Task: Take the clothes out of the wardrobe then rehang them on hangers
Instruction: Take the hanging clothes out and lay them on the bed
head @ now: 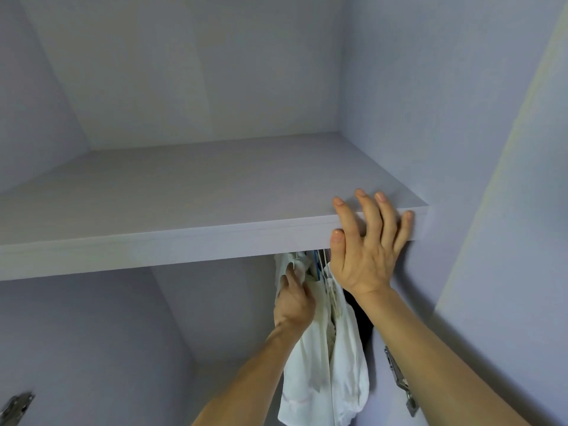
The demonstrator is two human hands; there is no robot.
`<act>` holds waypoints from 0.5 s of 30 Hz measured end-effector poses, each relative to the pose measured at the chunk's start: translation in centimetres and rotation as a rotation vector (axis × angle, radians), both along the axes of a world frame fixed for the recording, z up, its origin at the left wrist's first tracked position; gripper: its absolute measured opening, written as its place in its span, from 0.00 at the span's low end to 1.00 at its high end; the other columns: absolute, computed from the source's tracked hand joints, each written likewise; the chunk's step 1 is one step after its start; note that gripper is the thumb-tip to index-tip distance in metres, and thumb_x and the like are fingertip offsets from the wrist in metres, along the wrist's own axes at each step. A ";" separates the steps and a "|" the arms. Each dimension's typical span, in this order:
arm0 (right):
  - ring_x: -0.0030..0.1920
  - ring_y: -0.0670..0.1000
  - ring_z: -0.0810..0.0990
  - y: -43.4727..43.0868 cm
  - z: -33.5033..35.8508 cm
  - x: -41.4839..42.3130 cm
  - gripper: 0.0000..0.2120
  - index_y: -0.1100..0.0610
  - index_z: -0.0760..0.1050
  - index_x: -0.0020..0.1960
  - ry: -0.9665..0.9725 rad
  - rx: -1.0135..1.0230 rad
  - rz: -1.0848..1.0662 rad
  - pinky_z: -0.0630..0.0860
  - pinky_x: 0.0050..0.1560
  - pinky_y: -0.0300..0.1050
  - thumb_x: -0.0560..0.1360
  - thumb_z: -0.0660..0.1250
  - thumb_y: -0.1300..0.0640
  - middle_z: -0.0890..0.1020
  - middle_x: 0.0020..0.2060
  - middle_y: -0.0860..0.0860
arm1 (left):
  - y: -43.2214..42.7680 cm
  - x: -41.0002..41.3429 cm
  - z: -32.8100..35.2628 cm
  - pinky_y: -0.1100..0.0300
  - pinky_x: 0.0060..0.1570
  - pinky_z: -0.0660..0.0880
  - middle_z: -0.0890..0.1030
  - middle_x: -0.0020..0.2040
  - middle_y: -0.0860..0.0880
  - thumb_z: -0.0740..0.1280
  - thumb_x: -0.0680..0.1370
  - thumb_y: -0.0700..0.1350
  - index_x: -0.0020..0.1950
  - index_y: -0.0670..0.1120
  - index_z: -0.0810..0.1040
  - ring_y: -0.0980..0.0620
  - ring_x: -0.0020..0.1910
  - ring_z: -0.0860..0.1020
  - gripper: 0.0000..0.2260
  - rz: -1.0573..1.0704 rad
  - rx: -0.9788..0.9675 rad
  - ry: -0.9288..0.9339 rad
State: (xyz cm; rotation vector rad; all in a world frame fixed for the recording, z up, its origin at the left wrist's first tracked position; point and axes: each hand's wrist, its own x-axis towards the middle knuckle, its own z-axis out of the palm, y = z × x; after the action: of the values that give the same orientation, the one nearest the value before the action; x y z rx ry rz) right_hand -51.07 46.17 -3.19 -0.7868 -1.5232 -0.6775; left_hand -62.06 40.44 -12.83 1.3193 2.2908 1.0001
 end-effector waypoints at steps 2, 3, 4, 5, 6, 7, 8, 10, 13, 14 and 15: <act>0.76 0.55 0.64 0.1 0.0 0.0 0.21 0.44 0.66 0.74 -0.003 -0.006 0.003 0.51 0.76 0.65 0.83 0.49 0.48 0.70 0.72 0.52 | 0.1 0.0 0.0 0.47 0.58 0.74 0.69 0.72 0.42 0.55 0.83 0.44 0.78 0.46 0.54 0.37 0.63 0.76 0.23 0.066 0.068 -0.054; 0.76 0.55 0.64 0.0 0.0 0.1 0.21 0.44 0.66 0.74 -0.002 -0.008 0.003 0.51 0.76 0.65 0.83 0.49 0.48 0.70 0.72 0.52 | -0.1 -0.1 -0.1 0.47 0.57 0.74 0.69 0.72 0.41 0.55 0.83 0.43 0.78 0.46 0.55 0.36 0.62 0.76 0.23 0.096 0.083 -0.070; 0.76 0.55 0.64 0.0 0.0 0.1 0.21 0.44 0.66 0.74 -0.001 -0.007 0.002 0.52 0.76 0.65 0.82 0.50 0.48 0.70 0.72 0.51 | -0.4 -0.2 -0.1 0.47 0.56 0.74 0.72 0.70 0.40 0.54 0.83 0.43 0.77 0.47 0.55 0.35 0.59 0.77 0.22 0.116 0.089 -0.085; 0.76 0.55 0.64 0.0 0.0 0.1 0.21 0.44 0.66 0.74 0.001 -0.007 0.002 0.52 0.76 0.65 0.82 0.50 0.48 0.70 0.72 0.51 | -0.8 -0.3 -0.1 0.47 0.54 0.75 0.76 0.65 0.39 0.54 0.83 0.44 0.76 0.47 0.56 0.35 0.55 0.79 0.21 0.127 0.088 -0.100; 0.75 0.55 0.64 -0.1 0.0 0.0 0.21 0.44 0.67 0.74 0.002 -0.006 0.002 0.52 0.76 0.64 0.82 0.50 0.48 0.70 0.72 0.51 | -1.1 -0.5 0.0 0.47 0.52 0.77 0.80 0.59 0.38 0.53 0.83 0.45 0.75 0.48 0.57 0.35 0.51 0.80 0.20 0.137 0.082 -0.117; 0.75 0.55 0.65 -0.1 0.0 0.1 0.21 0.45 0.67 0.74 0.004 -0.004 0.004 0.52 0.76 0.64 0.82 0.51 0.48 0.71 0.72 0.51 | -1.4 -0.7 0.2 0.47 0.49 0.77 0.81 0.53 0.38 0.53 0.83 0.46 0.75 0.48 0.58 0.36 0.48 0.80 0.20 0.149 0.078 -0.135; 0.75 0.56 0.65 -0.1 0.0 0.1 0.21 0.45 0.67 0.74 0.006 -0.001 0.003 0.51 0.76 0.64 0.82 0.51 0.49 0.71 0.72 0.52 | -1.6 -1.1 0.5 0.47 0.48 0.77 0.82 0.51 0.38 0.53 0.83 0.47 0.75 0.48 0.59 0.36 0.47 0.80 0.19 0.160 0.078 -0.151; 0.75 0.56 0.65 -0.2 0.1 0.1 0.21 0.45 0.67 0.74 0.009 -0.006 -0.001 0.51 0.76 0.64 0.82 0.51 0.49 0.71 0.71 0.52 | -2.0 -2.0 1.2 0.48 0.52 0.76 0.82 0.54 0.39 0.54 0.84 0.51 0.75 0.49 0.62 0.36 0.52 0.80 0.19 0.158 0.087 -0.171; 0.75 0.56 0.65 -0.5 0.2 0.2 0.20 0.46 0.68 0.73 -0.001 -0.022 -0.008 0.51 0.76 0.65 0.82 0.52 0.50 0.71 0.71 0.52 | -2.7 -3.4 2.0 0.46 0.59 0.77 0.81 0.58 0.43 0.56 0.84 0.53 0.74 0.52 0.67 0.38 0.57 0.79 0.19 0.123 0.100 -0.230; 0.75 0.56 0.65 -0.5 0.2 0.2 0.20 0.46 0.68 0.73 -0.004 -0.032 -0.009 0.51 0.76 0.65 0.82 0.52 0.50 0.71 0.71 0.52 | -3.0 -3.7 2.3 0.45 0.59 0.77 0.81 0.57 0.45 0.57 0.84 0.52 0.73 0.52 0.69 0.40 0.58 0.79 0.17 0.134 0.139 -0.304; 0.75 0.56 0.65 -0.6 0.2 0.3 0.20 0.46 0.68 0.73 -0.008 -0.044 -0.009 0.51 0.76 0.65 0.82 0.53 0.50 0.71 0.71 0.52 | -3.3 -3.9 2.4 0.44 0.59 0.78 0.81 0.56 0.47 0.58 0.84 0.49 0.71 0.51 0.71 0.41 0.58 0.79 0.16 0.154 0.200 -0.399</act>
State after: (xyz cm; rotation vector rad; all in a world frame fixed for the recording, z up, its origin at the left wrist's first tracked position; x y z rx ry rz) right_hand -50.78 45.60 -2.95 -0.8254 -1.5473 -0.6561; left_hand -65.96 37.17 -10.41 0.9132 2.0482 1.4305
